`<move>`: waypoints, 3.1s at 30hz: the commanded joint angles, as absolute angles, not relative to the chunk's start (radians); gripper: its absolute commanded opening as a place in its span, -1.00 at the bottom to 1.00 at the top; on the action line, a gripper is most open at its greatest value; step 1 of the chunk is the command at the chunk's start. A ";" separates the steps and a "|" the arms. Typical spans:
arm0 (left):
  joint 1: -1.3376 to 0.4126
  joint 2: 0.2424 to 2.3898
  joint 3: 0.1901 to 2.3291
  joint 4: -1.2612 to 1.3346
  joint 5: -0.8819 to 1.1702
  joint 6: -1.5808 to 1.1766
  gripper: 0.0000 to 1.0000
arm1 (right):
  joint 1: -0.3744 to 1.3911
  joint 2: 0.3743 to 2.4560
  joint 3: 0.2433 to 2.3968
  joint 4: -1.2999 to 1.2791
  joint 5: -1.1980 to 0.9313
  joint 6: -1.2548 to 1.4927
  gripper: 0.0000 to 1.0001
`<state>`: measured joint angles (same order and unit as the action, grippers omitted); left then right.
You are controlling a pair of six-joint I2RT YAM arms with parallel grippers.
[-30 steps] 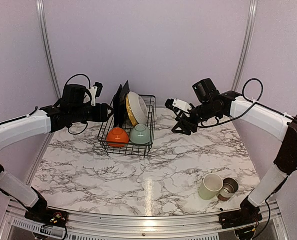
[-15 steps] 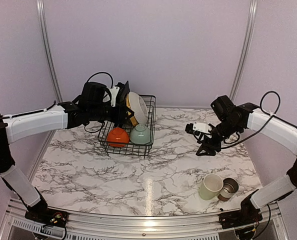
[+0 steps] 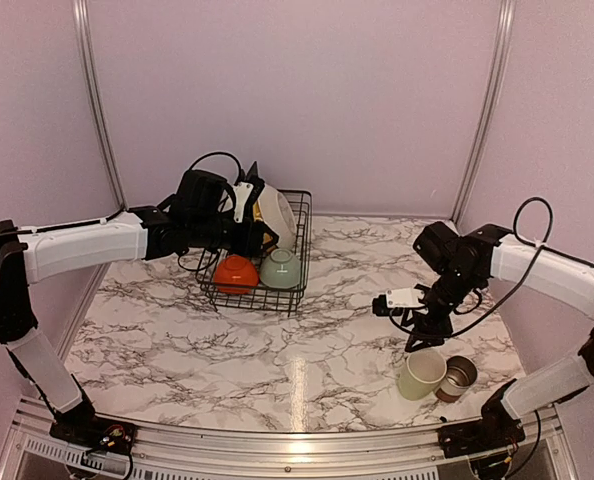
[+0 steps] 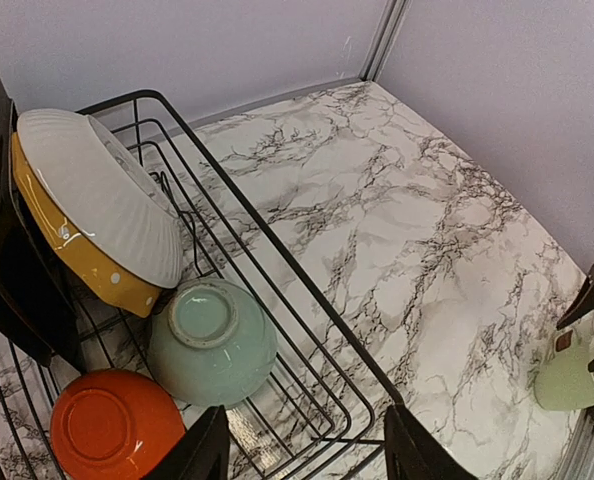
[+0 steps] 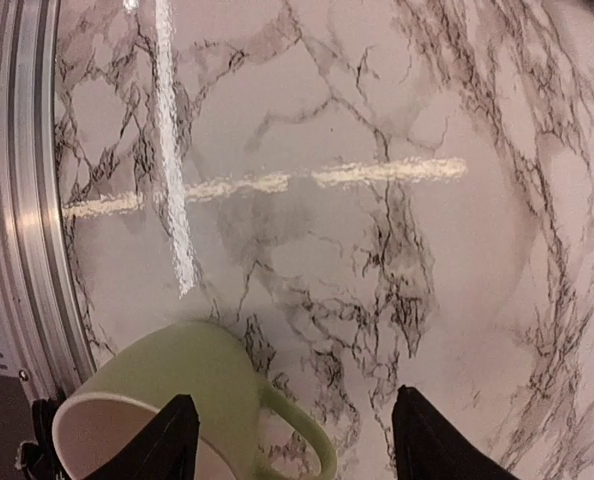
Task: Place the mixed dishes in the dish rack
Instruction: Grab the cup at the corner of the board.
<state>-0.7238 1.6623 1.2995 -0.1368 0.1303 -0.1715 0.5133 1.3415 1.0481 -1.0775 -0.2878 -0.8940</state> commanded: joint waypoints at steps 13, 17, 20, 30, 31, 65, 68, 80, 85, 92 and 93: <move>-0.724 1.680 1.327 -0.179 0.124 -0.143 0.10 | 0.633 1.411 1.017 -1.053 -0.230 -0.874 0.26; -0.724 1.683 1.322 -0.178 0.122 -0.142 0.10 | 0.633 1.375 1.060 -1.079 -0.258 -0.873 0.23; -0.724 1.689 1.323 -0.177 0.121 -0.138 0.10 | 0.629 1.334 1.114 -1.107 -0.301 -0.864 0.23; -0.723 1.706 1.344 -0.210 0.115 -0.136 0.10 | 0.562 1.243 1.057 -1.143 -0.322 -0.882 0.23; -0.724 1.707 1.344 -0.214 0.110 -0.135 0.10 | 0.557 1.235 1.049 -1.147 -0.323 -0.885 0.23; -0.724 1.681 1.307 -0.223 0.078 -0.137 0.10 | 0.653 1.277 0.949 -1.031 -0.227 -0.904 -0.09; -0.724 1.672 1.295 -0.219 0.071 -0.136 0.11 | 0.656 1.303 0.974 -1.051 -0.242 -0.913 -0.23; -0.724 1.670 1.273 -0.202 0.068 -0.125 0.11 | 0.664 1.351 1.027 -1.078 -0.293 -0.920 -0.80; -0.724 1.663 1.269 -0.213 0.069 -0.123 0.11 | 0.677 1.412 1.081 -1.062 -0.323 -0.907 -0.94; -0.724 1.637 1.245 -0.214 0.069 -0.132 0.11 | 0.722 1.487 1.174 -1.000 -0.307 -0.872 -1.00; -0.724 1.633 1.239 -0.216 0.065 -0.134 0.11 | 0.722 1.501 1.190 -0.984 -0.307 -0.861 -1.00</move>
